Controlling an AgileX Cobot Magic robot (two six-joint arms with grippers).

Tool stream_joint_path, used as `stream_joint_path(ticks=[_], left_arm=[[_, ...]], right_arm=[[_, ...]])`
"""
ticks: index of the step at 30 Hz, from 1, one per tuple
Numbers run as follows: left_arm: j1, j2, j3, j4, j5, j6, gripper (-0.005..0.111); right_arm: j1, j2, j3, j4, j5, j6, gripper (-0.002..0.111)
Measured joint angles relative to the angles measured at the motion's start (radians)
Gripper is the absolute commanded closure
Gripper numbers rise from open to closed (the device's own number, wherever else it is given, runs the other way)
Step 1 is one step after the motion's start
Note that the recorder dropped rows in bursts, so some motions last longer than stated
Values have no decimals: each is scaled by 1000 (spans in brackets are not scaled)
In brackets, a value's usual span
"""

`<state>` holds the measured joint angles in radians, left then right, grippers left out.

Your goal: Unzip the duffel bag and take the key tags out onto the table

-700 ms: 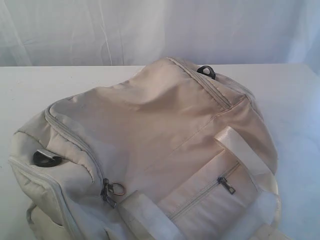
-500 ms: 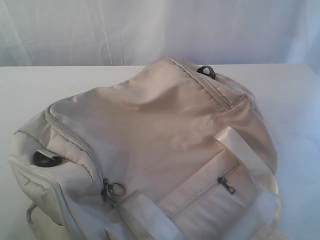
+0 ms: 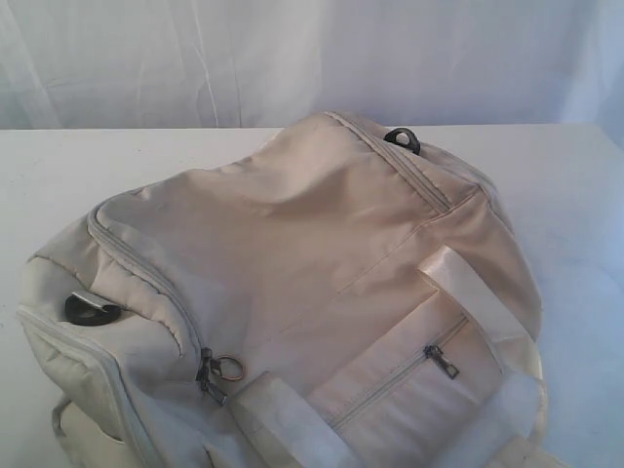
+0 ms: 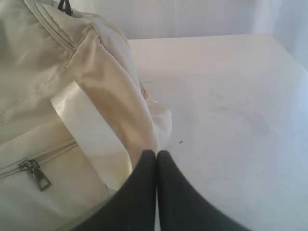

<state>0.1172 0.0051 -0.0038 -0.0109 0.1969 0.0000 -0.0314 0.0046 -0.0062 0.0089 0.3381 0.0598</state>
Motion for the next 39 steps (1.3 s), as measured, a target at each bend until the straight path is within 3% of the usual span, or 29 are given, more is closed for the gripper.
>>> stream_joint_path(ticks=[29, 35, 39], left_arm=[[0, 0, 0, 0, 0, 0, 107], [0, 0, 0, 0, 0, 0, 107], [0, 0, 0, 0, -131, 46, 107]], right_arm=[[0, 0, 0, 0, 0, 0, 108], [0, 0, 0, 0, -156, -2, 108], [0, 0, 0, 0, -174, -2, 108]])
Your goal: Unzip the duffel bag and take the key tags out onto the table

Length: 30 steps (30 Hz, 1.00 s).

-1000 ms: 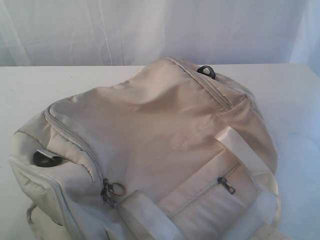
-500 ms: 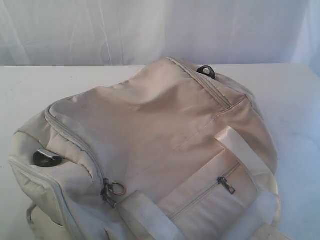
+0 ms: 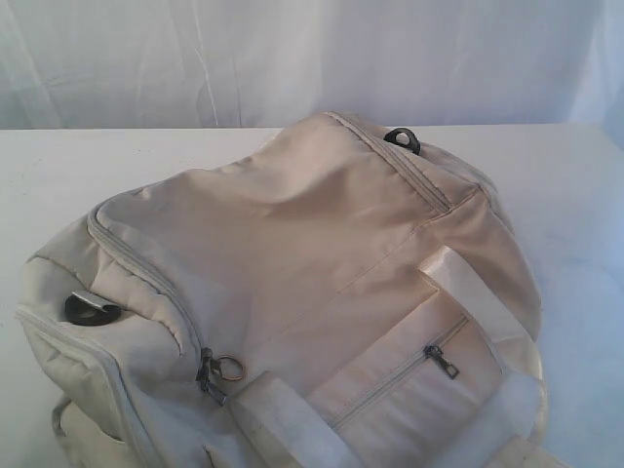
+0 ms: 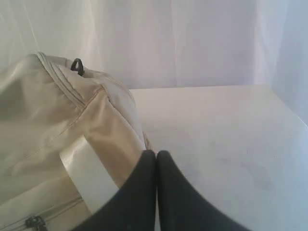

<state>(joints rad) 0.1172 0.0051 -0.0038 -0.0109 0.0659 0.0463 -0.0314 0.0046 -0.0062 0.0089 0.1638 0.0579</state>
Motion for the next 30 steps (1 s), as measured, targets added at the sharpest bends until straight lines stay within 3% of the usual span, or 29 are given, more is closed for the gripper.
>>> stream_joint_path(ticks=[6, 14, 17, 22, 25, 28, 30], left_arm=[[0, -1, 0, 0, -365, 8, 107], [0, -2, 0, 0, -607, 10, 107], [0, -2, 0, 0, -795, 10, 107], [0, -5, 0, -9, -1130, 10, 107], [0, -5, -36, -40, -1018, 10, 107], [0, -5, -159, -44, -686, 10, 107], [0, -5, -204, -45, -616, 10, 107]], right_arm=[[0, 0, 0, -9, -92, 0, 108], [0, 0, 0, -9, -177, 0, 108], [0, 0, 1, -9, -310, 2, 108], [0, 0, 1, -2, -333, 107, 108], [0, 0, 1, 0, -333, 177, 108], [0, -2, 1, 2, -302, 232, 108], [0, 5, -18, 4, -243, 247, 108]])
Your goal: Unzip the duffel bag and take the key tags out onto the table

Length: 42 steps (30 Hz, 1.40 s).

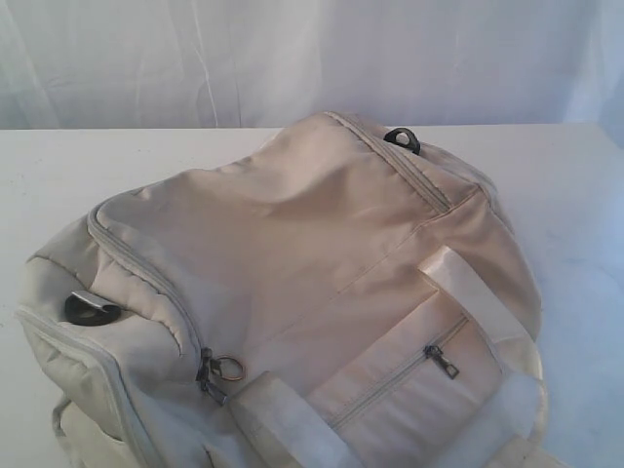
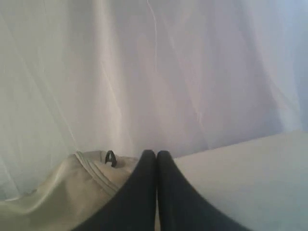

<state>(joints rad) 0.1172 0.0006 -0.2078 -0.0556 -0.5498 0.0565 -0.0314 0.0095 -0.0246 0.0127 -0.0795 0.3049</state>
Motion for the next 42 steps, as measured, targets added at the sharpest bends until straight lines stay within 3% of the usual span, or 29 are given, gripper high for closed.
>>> stream_joint_path(ticks=[5, 8, 11, 13, 17, 20, 24, 26, 33, 42], left_arm=[[0, 47, -93, -2, 180, -132, 107], [0, 112, -179, -2, 513, -251, 107], [0, 219, -245, -19, 812, -261, 107], [0, 298, -291, -100, 986, -144, 107], [0, 468, -393, -428, 1302, 296, 107], [0, 595, -460, -642, 1517, 494, 107], [0, 705, -497, -780, 1624, 592, 106], [0, 735, -501, -811, 1636, 600, 98], [0, 791, -501, -816, 1675, 574, 37], [0, 867, -450, -796, 1675, 497, 37]], right_arm=[[0, 119, -85, 2, 122, 56, 108], [0, 241, -162, 4, 209, 67, 108], [0, 364, -257, 4, 321, 36, 108], [0, 450, -330, 4, 409, -8, 108], [0, 597, -457, 41, 554, -127, 108], [0, 690, -520, 112, 620, -262, 108], [0, 770, -572, 195, 676, -400, 108], [0, 793, -581, 229, 683, -429, 108], [0, 819, -583, 342, 681, -494, 108], [0, 819, -583, 394, 679, -540, 108]])
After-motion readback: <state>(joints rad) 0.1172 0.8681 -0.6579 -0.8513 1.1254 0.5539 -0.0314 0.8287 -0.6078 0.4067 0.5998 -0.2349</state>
